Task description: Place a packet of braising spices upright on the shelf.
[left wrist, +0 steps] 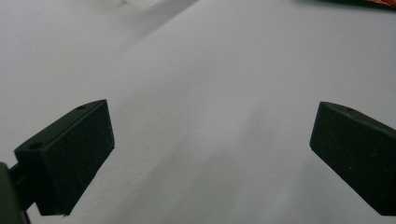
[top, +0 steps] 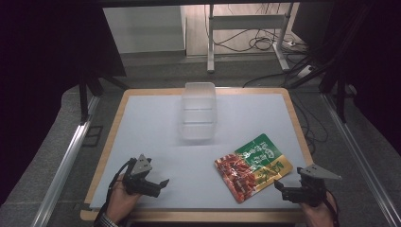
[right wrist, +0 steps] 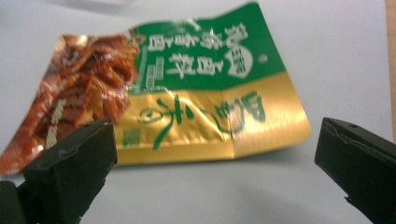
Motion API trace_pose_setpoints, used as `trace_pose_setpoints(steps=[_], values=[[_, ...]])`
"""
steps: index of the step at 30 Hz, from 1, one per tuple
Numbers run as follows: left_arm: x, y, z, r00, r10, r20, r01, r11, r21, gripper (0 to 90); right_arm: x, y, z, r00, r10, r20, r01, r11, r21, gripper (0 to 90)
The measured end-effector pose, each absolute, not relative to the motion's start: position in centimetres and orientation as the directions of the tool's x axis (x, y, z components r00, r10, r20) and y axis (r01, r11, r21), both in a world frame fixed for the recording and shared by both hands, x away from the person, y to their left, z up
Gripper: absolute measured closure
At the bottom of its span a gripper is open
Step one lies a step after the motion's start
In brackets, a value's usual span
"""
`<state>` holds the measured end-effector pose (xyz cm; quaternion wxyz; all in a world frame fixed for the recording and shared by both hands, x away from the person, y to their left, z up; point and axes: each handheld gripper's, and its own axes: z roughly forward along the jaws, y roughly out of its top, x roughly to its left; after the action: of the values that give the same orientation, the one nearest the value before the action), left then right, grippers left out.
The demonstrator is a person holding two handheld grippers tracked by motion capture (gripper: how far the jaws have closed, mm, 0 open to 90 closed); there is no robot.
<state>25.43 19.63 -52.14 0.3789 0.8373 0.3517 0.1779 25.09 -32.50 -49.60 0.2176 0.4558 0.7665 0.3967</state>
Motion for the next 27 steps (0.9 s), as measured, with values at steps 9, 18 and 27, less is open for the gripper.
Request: trace_pose_setpoints(steps=[9,18,27], values=[[25.4,19.4,-52.2,0.697,0.715,0.043,0.45,-0.484,0.751,0.0,25.9,-32.3,-49.3,-0.516,0.857,-0.011,0.482,0.301,0.823,0.0],[25.5,19.2,-52.2,0.703,0.709,0.052,0.444,-0.495,0.747,0.0,27.1,-32.2,-49.3,-0.495,0.868,-0.041,0.446,0.294,0.846,0.0],[25.5,19.0,-52.2,0.705,0.708,0.052,0.445,-0.498,0.744,0.0,28.3,-32.3,-49.5,-0.485,0.874,-0.024,0.465,0.281,0.84,0.0]])
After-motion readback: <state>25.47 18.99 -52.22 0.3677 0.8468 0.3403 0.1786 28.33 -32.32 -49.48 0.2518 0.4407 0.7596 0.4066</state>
